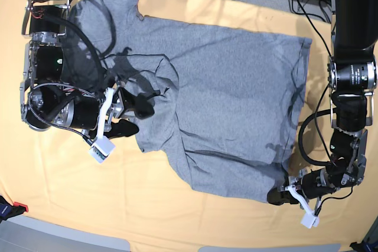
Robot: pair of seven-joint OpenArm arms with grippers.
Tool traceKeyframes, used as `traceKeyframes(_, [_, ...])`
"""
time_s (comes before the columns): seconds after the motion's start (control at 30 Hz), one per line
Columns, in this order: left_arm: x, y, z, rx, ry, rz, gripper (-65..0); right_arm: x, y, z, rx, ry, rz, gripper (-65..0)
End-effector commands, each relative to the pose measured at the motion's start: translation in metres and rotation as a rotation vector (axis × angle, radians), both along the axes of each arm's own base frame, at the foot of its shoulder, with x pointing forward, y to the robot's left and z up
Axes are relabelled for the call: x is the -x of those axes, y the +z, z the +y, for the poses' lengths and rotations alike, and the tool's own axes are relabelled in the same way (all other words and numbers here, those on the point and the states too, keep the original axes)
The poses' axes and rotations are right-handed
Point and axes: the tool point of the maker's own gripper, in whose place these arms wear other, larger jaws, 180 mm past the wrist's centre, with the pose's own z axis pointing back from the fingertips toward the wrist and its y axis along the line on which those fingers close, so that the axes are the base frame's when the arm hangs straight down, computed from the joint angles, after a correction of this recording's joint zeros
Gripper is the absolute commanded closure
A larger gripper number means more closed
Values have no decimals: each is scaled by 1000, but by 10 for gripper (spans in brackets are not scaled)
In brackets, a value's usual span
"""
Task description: Layout the t-shirt on the table in an organized manner, then fold the t-shirt properly
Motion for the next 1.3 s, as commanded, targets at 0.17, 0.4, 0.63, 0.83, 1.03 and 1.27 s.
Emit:
traceKeyframes(0.17, [-13, 36, 2, 28, 6, -85, 0, -4, -11, -15, 73, -70, -9, -407])
traceKeyframes(0.4, [-13, 36, 2, 28, 6, -85, 0, 11, -28, -15, 87, -49, 26, -303])
traceKeyframes(0.63, [-13, 35, 2, 27, 6, -84, 0, 1, -15, -13, 71, -51, -16, 0])
traceKeyframes(0.83, [-12, 35, 2, 25, 5, -81, 0, -18, 8, -13, 64, -55, -86, 0])
traceKeyframes(1.03, [-11, 32, 2, 17, -2, -67, 0, -9, -5, -16, 104, -45, -40, -83])
traceKeyframes(1.27, [-11, 33, 1, 24, -2, -69, 0, 10, -36, -23, 150, -64, 30, -316])
